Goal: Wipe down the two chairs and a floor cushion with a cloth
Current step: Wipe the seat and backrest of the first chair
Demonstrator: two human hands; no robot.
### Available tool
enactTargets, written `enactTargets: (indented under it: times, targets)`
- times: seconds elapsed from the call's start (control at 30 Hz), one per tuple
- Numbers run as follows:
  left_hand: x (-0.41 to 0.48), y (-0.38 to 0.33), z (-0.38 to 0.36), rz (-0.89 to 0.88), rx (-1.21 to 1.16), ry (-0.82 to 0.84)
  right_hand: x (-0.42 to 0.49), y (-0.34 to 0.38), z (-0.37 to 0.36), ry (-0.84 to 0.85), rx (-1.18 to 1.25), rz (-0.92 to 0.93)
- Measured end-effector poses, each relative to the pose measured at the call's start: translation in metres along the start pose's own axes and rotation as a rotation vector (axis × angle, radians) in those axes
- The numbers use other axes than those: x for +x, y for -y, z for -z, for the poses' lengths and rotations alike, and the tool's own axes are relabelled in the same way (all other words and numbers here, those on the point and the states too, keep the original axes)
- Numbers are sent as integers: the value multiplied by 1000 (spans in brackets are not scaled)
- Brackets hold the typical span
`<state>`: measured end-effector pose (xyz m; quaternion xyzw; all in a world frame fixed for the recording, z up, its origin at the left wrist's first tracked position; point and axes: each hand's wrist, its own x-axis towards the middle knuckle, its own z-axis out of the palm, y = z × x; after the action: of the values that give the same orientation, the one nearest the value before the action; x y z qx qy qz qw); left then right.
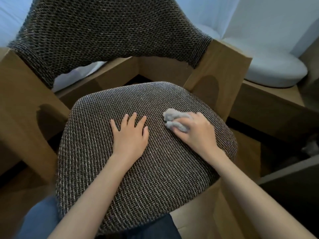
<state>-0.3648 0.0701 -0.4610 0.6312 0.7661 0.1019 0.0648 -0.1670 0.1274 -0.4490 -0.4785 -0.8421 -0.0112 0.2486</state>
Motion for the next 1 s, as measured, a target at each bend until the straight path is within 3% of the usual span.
enactTargets:
  times: [0.3, 0.5, 0.8, 1.0]
  targets:
    - [8, 12, -4, -50, -58, -40, 171, 0, -97, 51, -16, 75]
    - [12, 18, -3, -52, -93, -72, 219, 6, -126, 57, 73, 81]
    - [12, 19, -5, -57, -34, -62, 119, -6, -63, 106, 205, 257]
    - [10, 19, -1, -63, -24, -46, 7, -18, 0, 116, 258, 201]
